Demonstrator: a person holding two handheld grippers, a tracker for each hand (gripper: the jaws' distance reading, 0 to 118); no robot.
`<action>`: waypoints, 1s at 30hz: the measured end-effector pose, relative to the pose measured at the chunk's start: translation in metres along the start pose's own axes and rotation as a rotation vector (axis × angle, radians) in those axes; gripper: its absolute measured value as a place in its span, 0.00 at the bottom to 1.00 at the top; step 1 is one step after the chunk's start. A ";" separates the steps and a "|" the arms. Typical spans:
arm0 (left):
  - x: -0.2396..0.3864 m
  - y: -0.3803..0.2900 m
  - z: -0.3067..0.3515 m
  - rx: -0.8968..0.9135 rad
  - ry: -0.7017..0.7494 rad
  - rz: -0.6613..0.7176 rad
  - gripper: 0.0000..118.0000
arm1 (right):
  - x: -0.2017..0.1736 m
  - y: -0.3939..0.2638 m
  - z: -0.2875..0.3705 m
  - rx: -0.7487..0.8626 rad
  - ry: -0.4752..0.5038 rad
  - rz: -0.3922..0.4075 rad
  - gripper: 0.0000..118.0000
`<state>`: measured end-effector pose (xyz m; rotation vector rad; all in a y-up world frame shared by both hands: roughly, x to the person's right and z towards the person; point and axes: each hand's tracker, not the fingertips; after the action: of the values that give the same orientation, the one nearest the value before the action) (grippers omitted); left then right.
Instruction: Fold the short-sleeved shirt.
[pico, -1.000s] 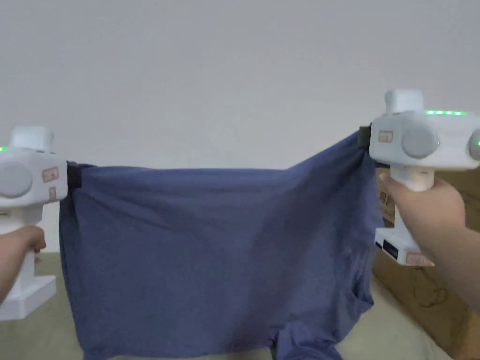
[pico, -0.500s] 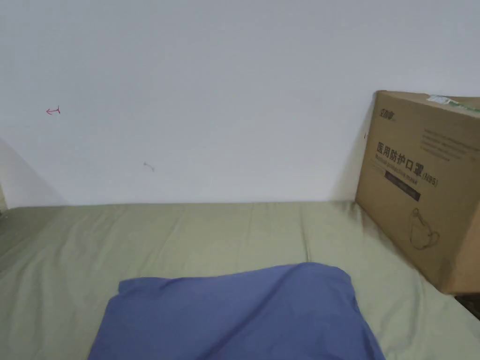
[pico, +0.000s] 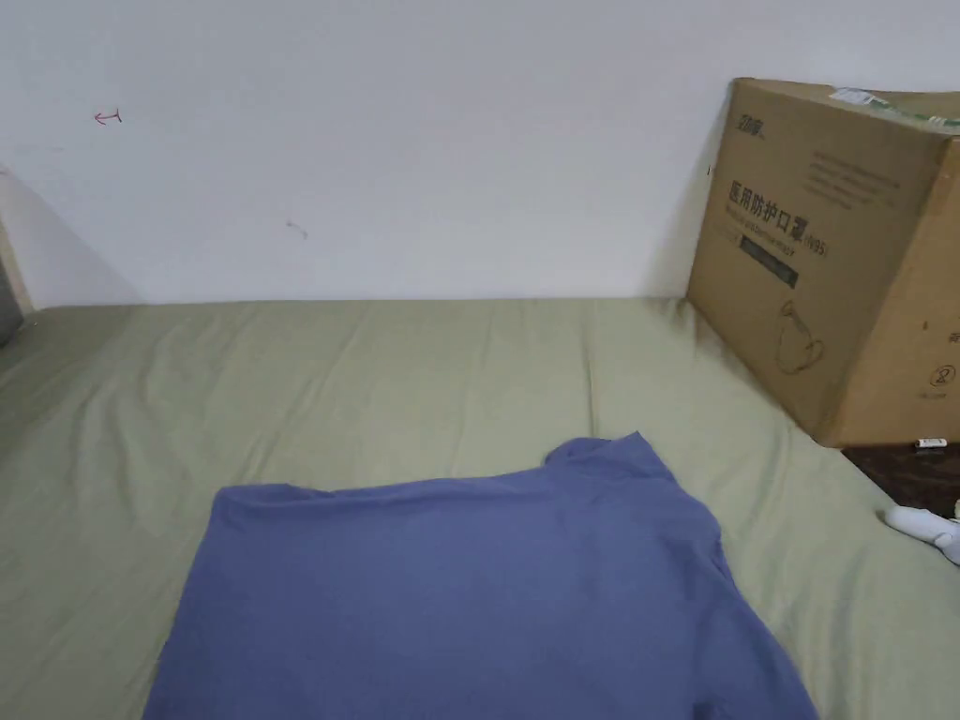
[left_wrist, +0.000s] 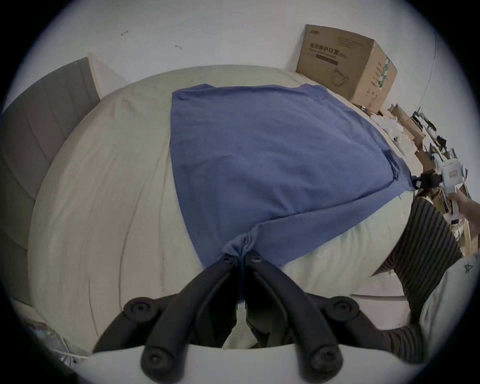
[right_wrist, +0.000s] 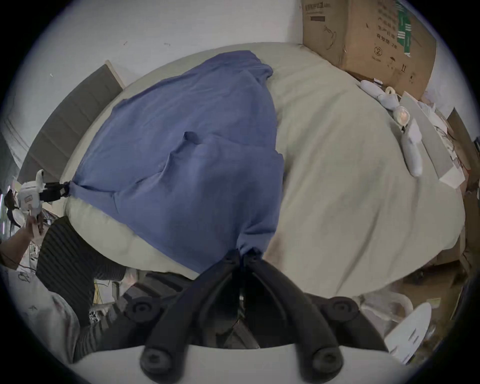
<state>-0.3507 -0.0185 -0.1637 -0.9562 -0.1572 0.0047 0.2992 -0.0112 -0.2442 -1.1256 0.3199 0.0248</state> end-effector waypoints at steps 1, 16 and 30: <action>0.001 0.000 0.000 -0.003 -0.002 -0.010 0.02 | 0.000 0.001 0.000 -0.007 -0.010 -0.019 0.00; -0.001 0.024 0.089 0.202 -0.053 0.234 0.86 | -0.053 0.041 0.060 0.205 -0.017 -0.080 0.92; 0.100 0.093 0.152 0.800 0.154 0.191 0.00 | -0.184 0.100 0.131 1.042 0.010 0.044 0.02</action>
<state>-0.2662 0.1659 -0.1406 -0.1676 0.0817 0.1587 0.1371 0.1746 -0.2328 -0.0858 0.3054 -0.1009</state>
